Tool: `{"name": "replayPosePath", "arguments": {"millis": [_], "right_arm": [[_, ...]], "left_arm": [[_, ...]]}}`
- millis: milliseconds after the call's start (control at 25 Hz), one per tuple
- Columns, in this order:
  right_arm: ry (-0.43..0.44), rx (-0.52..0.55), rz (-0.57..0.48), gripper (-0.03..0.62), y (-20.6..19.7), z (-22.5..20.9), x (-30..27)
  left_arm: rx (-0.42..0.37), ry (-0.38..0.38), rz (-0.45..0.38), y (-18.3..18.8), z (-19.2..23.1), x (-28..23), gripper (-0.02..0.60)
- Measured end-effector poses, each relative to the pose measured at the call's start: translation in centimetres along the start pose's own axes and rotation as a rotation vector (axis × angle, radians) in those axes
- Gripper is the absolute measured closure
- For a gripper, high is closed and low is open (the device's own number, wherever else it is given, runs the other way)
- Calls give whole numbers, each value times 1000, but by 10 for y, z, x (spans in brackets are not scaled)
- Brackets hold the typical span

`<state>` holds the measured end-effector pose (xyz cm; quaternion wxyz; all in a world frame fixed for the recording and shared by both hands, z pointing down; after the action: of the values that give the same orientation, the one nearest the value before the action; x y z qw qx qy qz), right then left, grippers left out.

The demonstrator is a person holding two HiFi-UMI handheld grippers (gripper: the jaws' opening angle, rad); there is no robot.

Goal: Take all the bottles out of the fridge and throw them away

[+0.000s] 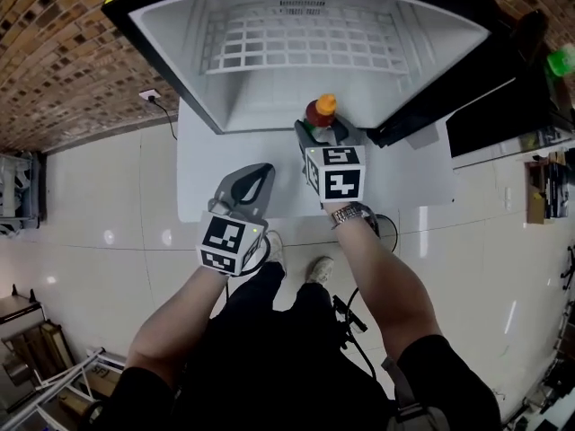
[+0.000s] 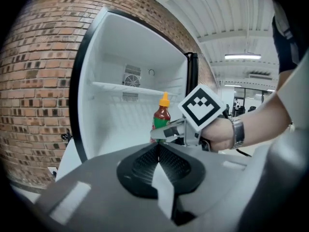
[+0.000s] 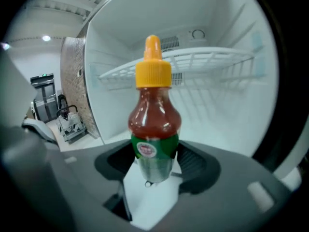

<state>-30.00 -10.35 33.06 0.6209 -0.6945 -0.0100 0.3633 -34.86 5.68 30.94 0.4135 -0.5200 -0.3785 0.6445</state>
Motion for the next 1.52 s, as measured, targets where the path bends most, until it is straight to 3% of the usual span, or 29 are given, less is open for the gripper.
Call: {"name": "replayPosePath", "arguments": {"millis": [440, 800, 1160, 1520], "right_arm": [[-91, -91, 25, 321, -109, -70, 171], [-193, -236, 179, 321, -261, -127, 274], [-220, -442, 364, 321, -413, -151, 279], [-213, -633, 502, 322, -557, -150, 219]], "left_arm": [[-85, -211, 40, -16, -162, -57, 578], [-114, -381, 176, -91, -302, -105, 577], [-218, -543, 391, -184, -381, -159, 577], [-257, -629, 525, -293, -383, -218, 578]]}}
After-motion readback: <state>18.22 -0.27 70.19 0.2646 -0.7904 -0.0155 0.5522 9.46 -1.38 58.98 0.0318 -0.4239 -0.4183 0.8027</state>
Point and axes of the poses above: the fingertips, and each gripper's own axes: x backward along the fingers, z to its left, y out of its top, the point moved 5 cm from there along x, backward along the fingers, and after that the axes turned 6 degrees about x, right-handed, at the moved point
